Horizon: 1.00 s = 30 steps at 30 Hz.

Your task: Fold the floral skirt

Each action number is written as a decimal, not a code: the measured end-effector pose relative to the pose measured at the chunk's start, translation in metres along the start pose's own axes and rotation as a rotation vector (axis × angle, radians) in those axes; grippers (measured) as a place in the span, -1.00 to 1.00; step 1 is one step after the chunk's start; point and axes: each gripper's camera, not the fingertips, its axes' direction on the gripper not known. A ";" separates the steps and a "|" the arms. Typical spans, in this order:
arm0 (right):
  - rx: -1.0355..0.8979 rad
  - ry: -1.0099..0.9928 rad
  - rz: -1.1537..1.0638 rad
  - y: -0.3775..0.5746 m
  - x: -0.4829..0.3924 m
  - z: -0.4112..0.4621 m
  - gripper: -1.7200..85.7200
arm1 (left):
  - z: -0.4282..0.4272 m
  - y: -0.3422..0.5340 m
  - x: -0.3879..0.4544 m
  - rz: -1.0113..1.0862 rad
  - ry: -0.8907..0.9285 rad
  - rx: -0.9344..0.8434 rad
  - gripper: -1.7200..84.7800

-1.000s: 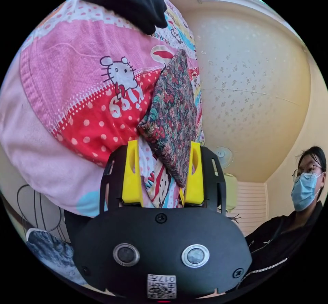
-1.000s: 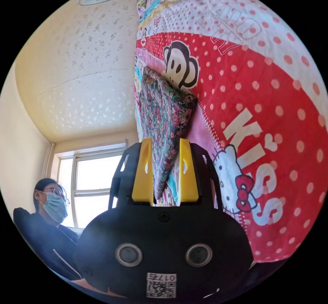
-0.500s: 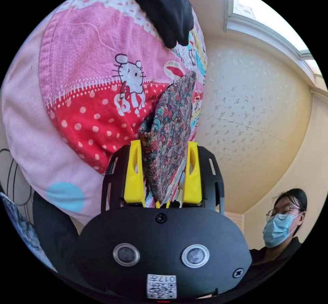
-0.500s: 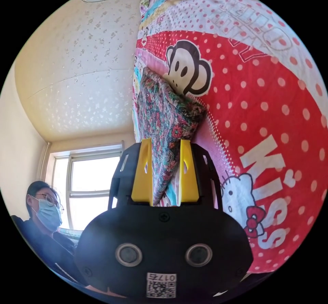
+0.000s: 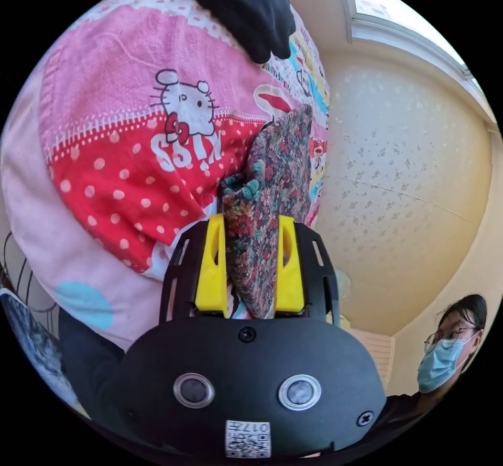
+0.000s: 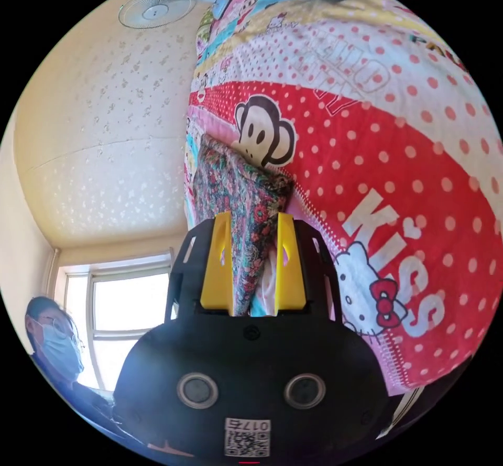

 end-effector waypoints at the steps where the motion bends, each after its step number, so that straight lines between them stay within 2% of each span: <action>1: 0.013 0.009 0.006 0.000 0.001 -0.003 -0.64 | -0.005 0.003 0.001 0.008 -0.022 0.020 -0.62; 4: -0.005 0.025 -0.001 -0.001 0.005 -0.005 -0.62 | -0.010 0.006 -0.007 -0.001 -0.032 0.020 -0.60; 8: 0.004 -0.053 -0.005 -0.008 0.014 -0.005 -0.61 | 0.004 -0.002 -0.028 -0.037 0.107 -0.037 -0.60; 11: 0.001 -0.067 0.007 -0.016 0.020 0.001 -0.63 | 0.005 -0.010 -0.028 -0.015 0.074 -0.037 -0.63; 15: -0.029 0.015 0.014 -0.023 0.020 0.003 -0.82 | 0.003 -0.019 -0.031 -0.023 0.044 -0.070 -0.72; 17: -0.016 -0.061 0.012 -0.021 0.018 -0.008 -0.86 | -0.010 -0.017 -0.040 -0.088 0.087 -0.061 -0.82; 19: -0.034 -0.220 0.001 -0.019 0.011 -0.023 -0.89 | -0.019 -0.013 -0.041 -0.104 0.156 -0.061 -0.84; 22: -0.089 -0.411 -0.016 -0.016 -0.015 -0.046 -0.91 | -0.039 -0.008 -0.015 0.025 0.283 -0.088 -0.85; 26: -0.164 -0.506 -0.126 -0.012 -0.082 -0.094 -0.93 | -0.095 0.010 0.053 0.195 0.409 -0.112 -0.86; 30: -0.243 -0.590 -0.220 0.006 -0.162 -0.190 -0.94 | -0.170 0.035 0.109 0.307 0.486 -0.196 -0.85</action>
